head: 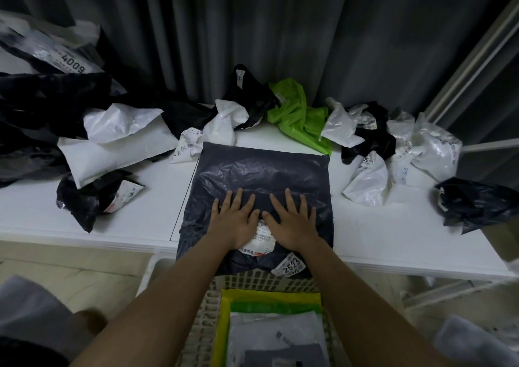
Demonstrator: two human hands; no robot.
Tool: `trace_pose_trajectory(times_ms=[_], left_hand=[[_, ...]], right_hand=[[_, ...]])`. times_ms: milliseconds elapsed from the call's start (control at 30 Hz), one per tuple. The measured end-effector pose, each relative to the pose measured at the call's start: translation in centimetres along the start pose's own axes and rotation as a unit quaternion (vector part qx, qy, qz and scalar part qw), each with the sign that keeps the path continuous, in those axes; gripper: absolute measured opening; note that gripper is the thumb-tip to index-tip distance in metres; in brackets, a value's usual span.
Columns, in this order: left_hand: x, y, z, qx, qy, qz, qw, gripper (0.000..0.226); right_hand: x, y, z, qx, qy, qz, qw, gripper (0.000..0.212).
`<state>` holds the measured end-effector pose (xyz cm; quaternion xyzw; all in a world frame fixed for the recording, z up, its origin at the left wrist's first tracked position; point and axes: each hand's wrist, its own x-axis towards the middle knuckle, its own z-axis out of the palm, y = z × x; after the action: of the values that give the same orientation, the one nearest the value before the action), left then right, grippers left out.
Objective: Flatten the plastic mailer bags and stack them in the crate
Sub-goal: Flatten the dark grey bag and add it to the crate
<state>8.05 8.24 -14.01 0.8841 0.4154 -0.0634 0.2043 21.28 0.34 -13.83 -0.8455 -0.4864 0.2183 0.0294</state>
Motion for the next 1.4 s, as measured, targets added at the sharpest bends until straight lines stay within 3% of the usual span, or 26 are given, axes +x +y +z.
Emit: trace_pose_trajectory(times_ms=[333, 433, 500, 633, 733, 833, 933, 1000, 1267, 1400], left_hand=[[0.3, -0.2, 0.8, 0.029, 0.008, 0.004, 1.000, 0.057], [0.1, 0.0, 0.4, 0.036, 0.015, -0.002, 0.999, 0.058], [-0.6, 0.0, -0.4, 0.043, 0.055, 0.001, 0.998, 0.058], [-3.3, -0.9, -1.1, 0.055, 0.136, 0.067, 0.987, 0.068], [-5.9, -2.0, -0.2, 0.047, 0.181, 0.135, 0.973, 0.085], [-8.7, -3.3, 1.4, 0.125, 0.205, 0.154, 0.958, 0.081], [-10.5, -4.0, 2.4, 0.218, 0.193, 0.113, 0.950, 0.095], [-10.9, -4.0, 2.4, 0.219, 0.190, 0.078, 0.954, 0.097], [-12.7, -3.9, -2.2, 0.122, 0.250, 0.106, 0.955, 0.056], [-12.9, -4.8, -4.1, 0.038, 0.290, 0.090, 0.952, 0.015]], right_hand=[[0.5, 0.3, 1.2, -0.030, 0.016, -0.007, 0.999, 0.064], [0.4, 0.3, 0.4, 0.006, 0.025, -0.016, 1.000, 0.061], [-0.5, 0.6, -0.4, 0.027, 0.082, -0.053, 0.995, 0.056], [-4.0, 1.7, -0.8, 0.037, 0.194, -0.207, 0.958, 0.051], [-6.7, 2.6, 0.2, -0.009, 0.214, -0.277, 0.937, 0.064], [-8.9, 3.2, 2.6, -0.123, 0.185, -0.284, 0.933, 0.083], [-9.9, 3.1, 4.4, -0.197, 0.147, -0.260, 0.934, 0.094], [-10.1, 2.4, 4.7, -0.210, 0.152, -0.222, 0.940, 0.102], [-10.4, 0.5, 2.2, -0.159, 0.278, -0.199, 0.926, 0.098], [-11.0, 0.7, -0.3, -0.060, 0.338, -0.235, 0.909, 0.079]])
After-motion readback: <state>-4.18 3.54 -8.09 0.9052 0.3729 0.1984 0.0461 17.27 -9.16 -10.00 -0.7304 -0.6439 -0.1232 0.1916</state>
